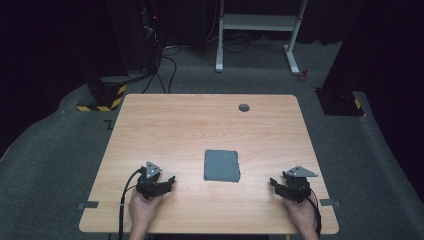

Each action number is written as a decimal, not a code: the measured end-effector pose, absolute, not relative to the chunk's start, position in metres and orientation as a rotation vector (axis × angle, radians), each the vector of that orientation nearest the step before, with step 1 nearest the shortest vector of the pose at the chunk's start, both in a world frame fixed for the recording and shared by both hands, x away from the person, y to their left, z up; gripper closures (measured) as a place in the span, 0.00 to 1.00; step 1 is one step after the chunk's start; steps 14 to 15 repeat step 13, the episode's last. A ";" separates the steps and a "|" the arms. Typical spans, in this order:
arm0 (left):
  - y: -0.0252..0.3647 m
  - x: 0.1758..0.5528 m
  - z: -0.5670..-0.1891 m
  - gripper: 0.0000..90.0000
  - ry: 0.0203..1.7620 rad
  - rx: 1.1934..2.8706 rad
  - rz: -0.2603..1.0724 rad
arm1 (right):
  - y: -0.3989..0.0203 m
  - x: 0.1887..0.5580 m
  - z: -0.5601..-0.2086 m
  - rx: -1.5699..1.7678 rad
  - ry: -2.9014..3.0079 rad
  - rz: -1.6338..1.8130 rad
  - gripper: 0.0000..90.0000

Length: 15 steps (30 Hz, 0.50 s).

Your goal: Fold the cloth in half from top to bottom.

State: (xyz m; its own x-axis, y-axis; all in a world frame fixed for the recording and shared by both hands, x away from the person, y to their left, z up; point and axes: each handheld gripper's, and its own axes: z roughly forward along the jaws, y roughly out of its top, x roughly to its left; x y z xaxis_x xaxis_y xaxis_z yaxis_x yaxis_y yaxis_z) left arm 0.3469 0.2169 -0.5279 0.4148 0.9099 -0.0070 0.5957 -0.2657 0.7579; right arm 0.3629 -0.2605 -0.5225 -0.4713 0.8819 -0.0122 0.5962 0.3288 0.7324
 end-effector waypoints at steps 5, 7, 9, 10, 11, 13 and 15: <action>0.217 0.347 -0.528 0.37 1.276 1.976 0.575 | -0.261 0.363 -0.523 1.304 2.190 0.944 0.45; 0.217 0.347 -0.528 0.37 1.276 1.975 0.574 | -0.261 0.363 -0.523 1.304 2.190 0.944 0.45; 0.217 0.347 -0.528 0.37 1.275 1.975 0.577 | -0.260 0.363 -0.523 1.304 2.189 0.944 0.45; 0.217 0.347 -0.528 0.37 1.275 1.975 0.576 | -0.260 0.363 -0.523 1.303 2.189 0.944 0.45; 0.217 0.347 -0.528 0.37 1.275 1.975 0.577 | -0.260 0.363 -0.523 1.303 2.189 0.944 0.45; 0.217 0.347 -0.528 0.37 1.275 1.975 0.576 | -0.260 0.363 -0.523 1.304 2.189 0.943 0.45; 0.217 0.347 -0.528 0.37 1.275 1.975 0.576 | -0.260 0.363 -0.523 1.304 2.189 0.943 0.45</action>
